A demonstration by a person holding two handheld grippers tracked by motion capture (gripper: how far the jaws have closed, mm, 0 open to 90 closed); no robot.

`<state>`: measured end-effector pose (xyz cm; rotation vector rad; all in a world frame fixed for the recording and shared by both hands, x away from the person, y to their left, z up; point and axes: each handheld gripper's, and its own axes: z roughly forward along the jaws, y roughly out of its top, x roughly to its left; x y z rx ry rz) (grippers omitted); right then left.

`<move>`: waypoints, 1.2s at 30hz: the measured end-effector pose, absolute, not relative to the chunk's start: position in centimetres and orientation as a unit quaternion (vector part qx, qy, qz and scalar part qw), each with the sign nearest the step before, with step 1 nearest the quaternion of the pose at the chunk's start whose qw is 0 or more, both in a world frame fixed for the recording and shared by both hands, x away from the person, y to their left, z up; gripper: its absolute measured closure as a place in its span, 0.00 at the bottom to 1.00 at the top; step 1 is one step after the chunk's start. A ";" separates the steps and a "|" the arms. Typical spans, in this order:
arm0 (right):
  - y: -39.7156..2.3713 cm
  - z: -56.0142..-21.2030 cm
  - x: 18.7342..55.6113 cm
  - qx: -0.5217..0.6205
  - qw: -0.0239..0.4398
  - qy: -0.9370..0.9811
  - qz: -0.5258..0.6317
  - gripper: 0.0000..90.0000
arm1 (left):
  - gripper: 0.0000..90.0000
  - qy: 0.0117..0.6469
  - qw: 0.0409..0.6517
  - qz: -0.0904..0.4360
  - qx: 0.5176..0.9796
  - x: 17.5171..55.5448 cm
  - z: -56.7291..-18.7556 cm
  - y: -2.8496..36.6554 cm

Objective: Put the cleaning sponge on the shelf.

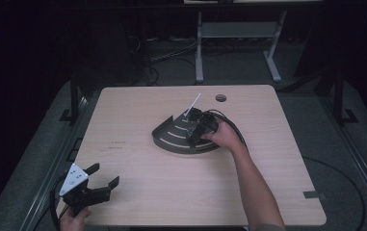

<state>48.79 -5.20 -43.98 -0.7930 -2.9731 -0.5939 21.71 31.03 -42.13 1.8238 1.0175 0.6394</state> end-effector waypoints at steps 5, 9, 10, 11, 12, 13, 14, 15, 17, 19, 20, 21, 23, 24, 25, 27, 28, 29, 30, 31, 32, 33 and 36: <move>-5.3 -44.0 48.8 -0.255 0.004 -0.948 -0.190 0.34 | 0.15 0.413 0.461 0.260 0.741 21.7 -42.1 31.0; -5.2 -44.1 48.8 -0.255 0.003 -0.949 -0.187 0.33 | 0.15 0.413 0.461 0.259 0.742 21.7 -42.1 31.0; -5.2 -44.1 48.8 -0.255 0.004 -0.949 -0.185 0.33 | 0.15 0.413 0.460 0.260 0.742 21.7 -42.1 31.0; -5.2 -44.2 48.8 -0.255 0.004 -0.949 -0.185 0.33 | 0.15 0.413 0.460 0.260 0.742 21.7 -42.1 31.0; -5.2 -44.2 48.8 -0.257 0.005 -0.949 -0.184 0.32 | 0.15 0.413 0.460 0.260 0.741 21.7 -42.1 31.0; -5.1 -44.3 48.8 -0.257 0.006 -0.949 -0.182 0.32 | 0.15 0.414 0.461 0.260 0.741 21.7 -42.1 31.1; -5.1 -44.3 48.8 -0.257 0.006 -0.949 -0.181 0.31 | 0.15 0.414 0.461 0.260 0.741 21.7 -42.1 31.1; -5.1 -44.3 48.8 -0.257 0.006 -0.949 -0.181 0.31 | 0.15 0.414 0.461 0.260 0.741 21.7 -42.1 31.1; -5.1 -44.3 48.7 -0.258 0.003 -0.950 -0.176 0.31 | 0.15 0.414 0.460 0.261 0.741 21.7 -42.1 31.1; -5.1 -44.3 48.7 -0.257 0.003 -0.950 -0.178 0.30 | 0.15 0.413 0.460 0.261 0.741 21.7 -42.1 31.1; -5.1 -44.2 48.7 -0.256 0.003 -0.950 -0.179 0.30 | 0.15 0.413 0.461 0.261 0.741 21.7 -42.1 31.1; -5.1 -44.2 48.7 -0.257 0.002 -0.950 -0.180 0.29 | 0.15 0.413 0.461 0.261 0.741 21.7 -42.1 31.1; -5.2 -44.0 48.7 -0.257 0.003 -0.949 -0.185 0.28 | 0.15 0.414 0.461 0.261 0.741 21.7 -42.1 31.1; -5.2 -43.9 48.6 -0.258 0.000 -0.948 -0.185 0.26 | 0.15 0.414 0.461 0.261 0.740 21.7 -42.1 31.1; -5.2 -43.8 48.6 -0.258 0.000 -0.948 -0.188 0.26 | 0.15 0.414 0.461 0.261 0.741 21.7 -42.1 31.1; -5.3 -43.6 48.6 -0.259 -0.002 -0.947 -0.191 0.25 | 0.15 0.414 0.461 0.261 0.740 21.7 -42.1 31.1; -5.4 -43.6 48.6 -0.259 -0.003 -0.946 -0.192 0.24 | 0.15 0.415 0.461 0.261 0.740 21.7 -42.1 31.1; -5.4 -43.5 48.6 -0.259 -0.003 -0.946 -0.193 0.24 | 0.15 0.415 0.461 0.260 0.740 21.7 -42.1 31.1; -5.4 -43.4 48.6 -0.260 -0.004 -0.946 -0.193 0.23 | 0.15 0.416 0.461 0.259 0.740 21.7 -42.1 31.1; -5.5 -43.3 48.6 -0.261 -0.006 -0.946 -0.193 0.23 | 0.15 0.416 0.461 0.259 0.740 21.7 -42.1 31.1; -5.5 -43.2 48.6 -0.261 -0.006 -0.945 -0.195 0.22 | 0.15 0.416 0.461 0.259 0.740 21.7 -42.2 31.1; -5.6 -43.1 48.6 -0.263 -0.008 -0.945 -0.195 0.22 | 0.15 0.416 0.461 0.260 0.740 21.7 -42.1 31.1; -5.8 -42.7 48.5 -0.261 -0.008 -0.944 -0.202 0.21 | 0.15 0.416 0.461 0.261 0.739 21.7 -42.1 31.1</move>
